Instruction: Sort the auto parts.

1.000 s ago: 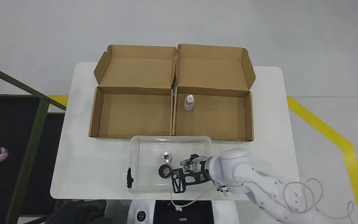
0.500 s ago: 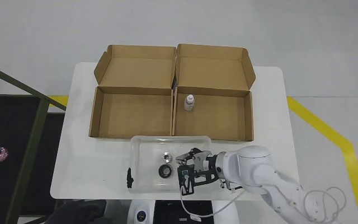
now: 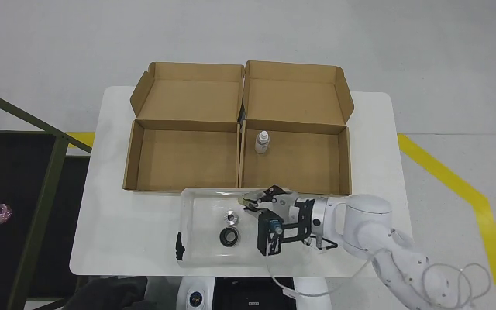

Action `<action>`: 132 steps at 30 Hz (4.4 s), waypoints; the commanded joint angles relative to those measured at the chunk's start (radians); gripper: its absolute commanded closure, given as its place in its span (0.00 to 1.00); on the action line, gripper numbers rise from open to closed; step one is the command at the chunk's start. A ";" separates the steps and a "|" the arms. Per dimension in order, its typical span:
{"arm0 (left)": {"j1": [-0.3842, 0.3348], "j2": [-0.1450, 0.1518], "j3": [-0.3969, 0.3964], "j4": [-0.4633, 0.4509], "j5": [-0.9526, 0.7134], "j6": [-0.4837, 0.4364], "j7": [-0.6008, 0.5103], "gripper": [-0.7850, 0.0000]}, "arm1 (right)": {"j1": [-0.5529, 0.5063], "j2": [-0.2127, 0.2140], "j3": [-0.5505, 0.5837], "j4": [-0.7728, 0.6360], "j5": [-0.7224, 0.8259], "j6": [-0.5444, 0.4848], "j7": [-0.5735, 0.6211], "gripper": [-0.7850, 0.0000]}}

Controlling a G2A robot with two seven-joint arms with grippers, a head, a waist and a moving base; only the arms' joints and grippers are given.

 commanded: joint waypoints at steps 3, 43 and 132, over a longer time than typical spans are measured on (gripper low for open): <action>0.000 0.000 0.000 0.000 0.000 0.000 0.000 0.00 | 0.020 -0.004 0.005 0.019 0.017 0.011 -0.034 1.00; 0.000 0.000 0.000 0.000 0.000 0.000 0.000 0.00 | 0.370 -0.071 -0.098 0.459 0.300 -0.063 0.330 1.00; 0.000 0.000 0.000 0.000 0.000 0.000 0.000 0.00 | 0.093 -0.080 -0.200 0.134 0.146 0.020 0.266 0.54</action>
